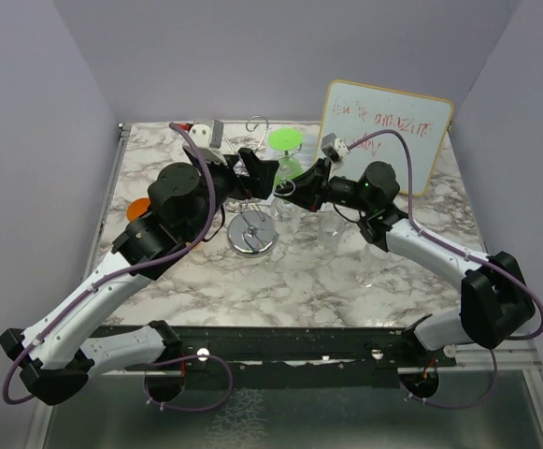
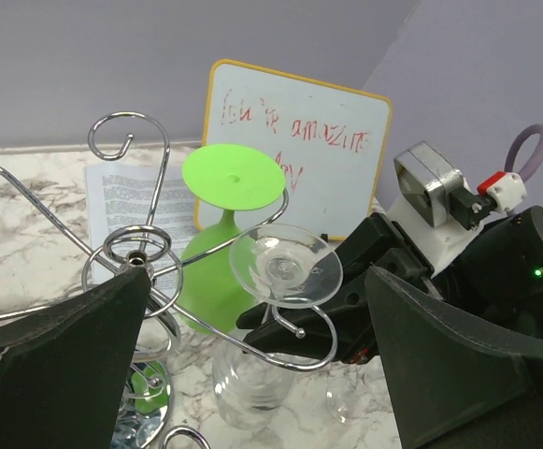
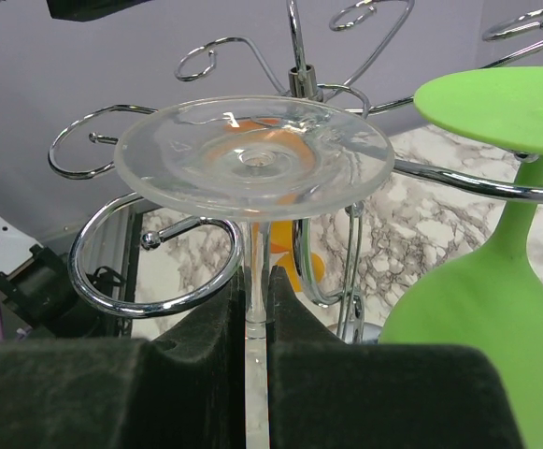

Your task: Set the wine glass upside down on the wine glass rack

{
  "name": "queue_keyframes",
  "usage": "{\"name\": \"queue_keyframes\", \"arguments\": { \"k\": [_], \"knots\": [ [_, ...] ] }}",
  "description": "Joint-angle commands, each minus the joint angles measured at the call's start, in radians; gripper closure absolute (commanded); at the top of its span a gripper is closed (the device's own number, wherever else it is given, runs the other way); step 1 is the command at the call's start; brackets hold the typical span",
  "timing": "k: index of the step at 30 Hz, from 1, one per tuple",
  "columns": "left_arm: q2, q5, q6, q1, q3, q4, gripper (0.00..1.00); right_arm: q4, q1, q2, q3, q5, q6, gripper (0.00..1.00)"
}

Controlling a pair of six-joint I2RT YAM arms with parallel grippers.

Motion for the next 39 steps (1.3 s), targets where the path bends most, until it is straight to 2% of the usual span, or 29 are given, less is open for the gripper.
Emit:
{"name": "queue_keyframes", "arguments": {
  "k": [1, 14, 32, 39],
  "knots": [
    [0.026, -0.059, 0.018, -0.003, 0.021, -0.023, 0.01, 0.085, 0.004, -0.016, 0.013, -0.029, 0.022, 0.99],
    [0.069, -0.235, 0.045, -0.004, 0.041, -0.032, 0.01, 0.005, 0.005, 0.052, 0.102, -0.087, 0.053, 0.99],
    [0.096, -0.262, 0.036, -0.003, 0.030, -0.033, 0.01, 0.105, 0.004, 0.062, 0.081, -0.274, 0.148, 0.99],
    [0.097, -0.258, 0.034, -0.002, 0.026, -0.033, 0.01, 0.109, 0.004, 0.062, 0.083, -0.298, 0.163, 0.99]
  ]
}}
